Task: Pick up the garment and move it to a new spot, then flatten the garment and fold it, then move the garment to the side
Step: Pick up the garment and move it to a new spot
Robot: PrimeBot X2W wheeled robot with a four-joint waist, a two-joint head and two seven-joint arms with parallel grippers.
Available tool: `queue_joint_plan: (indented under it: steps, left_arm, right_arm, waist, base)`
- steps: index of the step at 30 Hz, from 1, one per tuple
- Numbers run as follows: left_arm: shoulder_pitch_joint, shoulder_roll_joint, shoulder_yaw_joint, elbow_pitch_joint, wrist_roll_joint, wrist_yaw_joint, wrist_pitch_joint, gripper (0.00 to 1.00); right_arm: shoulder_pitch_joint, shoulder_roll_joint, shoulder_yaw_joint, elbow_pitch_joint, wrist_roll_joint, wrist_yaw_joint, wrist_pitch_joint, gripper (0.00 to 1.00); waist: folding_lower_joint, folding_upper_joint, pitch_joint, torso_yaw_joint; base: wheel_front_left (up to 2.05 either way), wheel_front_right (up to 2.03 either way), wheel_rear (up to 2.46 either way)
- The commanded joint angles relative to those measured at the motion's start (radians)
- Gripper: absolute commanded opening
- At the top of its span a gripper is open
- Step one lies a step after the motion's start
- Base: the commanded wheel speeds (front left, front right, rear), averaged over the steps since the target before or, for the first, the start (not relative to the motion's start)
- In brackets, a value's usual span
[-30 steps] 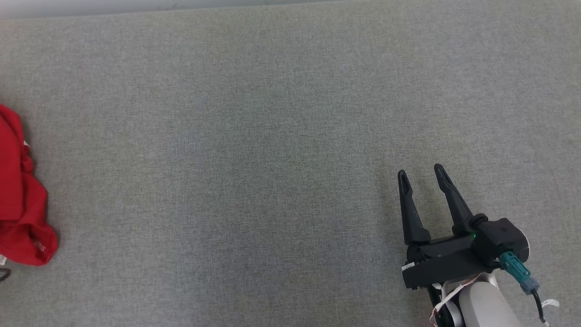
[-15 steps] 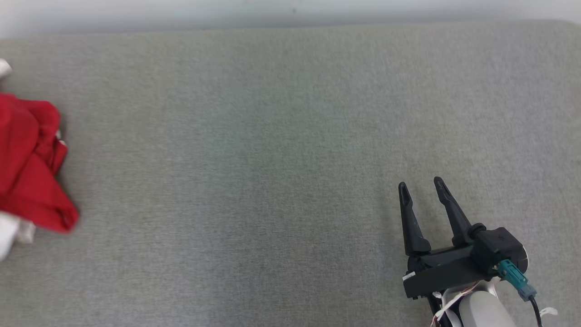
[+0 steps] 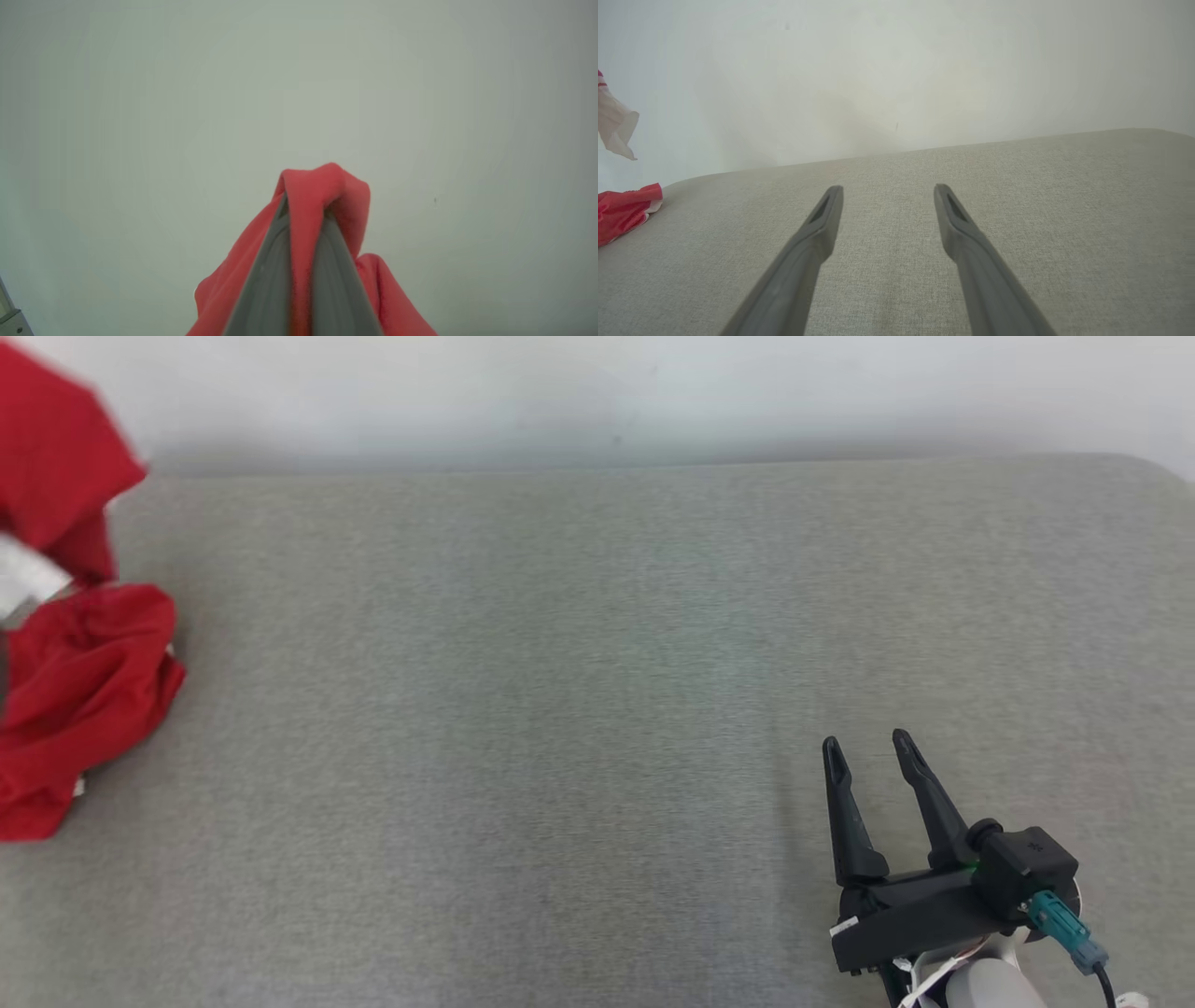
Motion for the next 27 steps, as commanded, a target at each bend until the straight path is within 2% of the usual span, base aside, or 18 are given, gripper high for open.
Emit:
queue_joint_plan:
  steps: [1,6,10,15,21,27]
  left_arm:
    - [-0.006,-0.013,-0.012,-0.056,-0.009,0.000,0.022,0.00]
    - [0.012,-0.064,-0.042,-0.253,-0.039,0.015,0.108,0.00]
    - [0.045,-0.152,-0.082,-0.372,-0.064,0.046,0.163,0.00]
    - [0.107,-0.244,-0.144,-0.440,-0.083,0.067,0.192,0.00]
    - [0.217,-0.319,-0.205,-0.427,-0.095,0.072,0.170,0.00]
    - [0.363,-0.377,-0.284,-0.295,-0.092,0.053,0.112,0.00]
  right_arm:
    - [0.015,-0.002,0.000,-0.002,0.015,-0.002,-0.002,1.00]
    - [0.020,-0.002,0.001,-0.002,0.032,-0.002,-0.002,1.00]
    - [0.022,-0.002,-0.019,0.000,0.037,-0.002,-0.002,1.00]
    - [0.020,-0.002,-0.028,-0.001,0.034,-0.002,-0.002,1.00]
    - [0.028,-0.002,-0.035,-0.006,0.031,-0.002,-0.002,1.00]
    - [0.036,-0.001,-0.041,-0.003,0.020,-0.002,-0.002,1.00]
  waist:
    - [0.0002,0.0001,-0.009,-0.042]
    - [0.0002,0.0001,-0.008,-0.117]
    - [0.0002,0.0001,-0.008,-0.170]
    - [0.0002,0.0001,-0.010,-0.237]
    - [0.0002,0.0001,-0.004,-0.278]
    - [0.0002,0.0001,-0.007,-0.265]
  base:
    - [0.00,0.00,0.00]
    - [0.00,0.00,0.00]
    - [0.00,0.00,0.00]
    - [0.00,0.00,0.00]
    - [0.00,0.00,0.00]
    - [0.00,0.00,0.00]
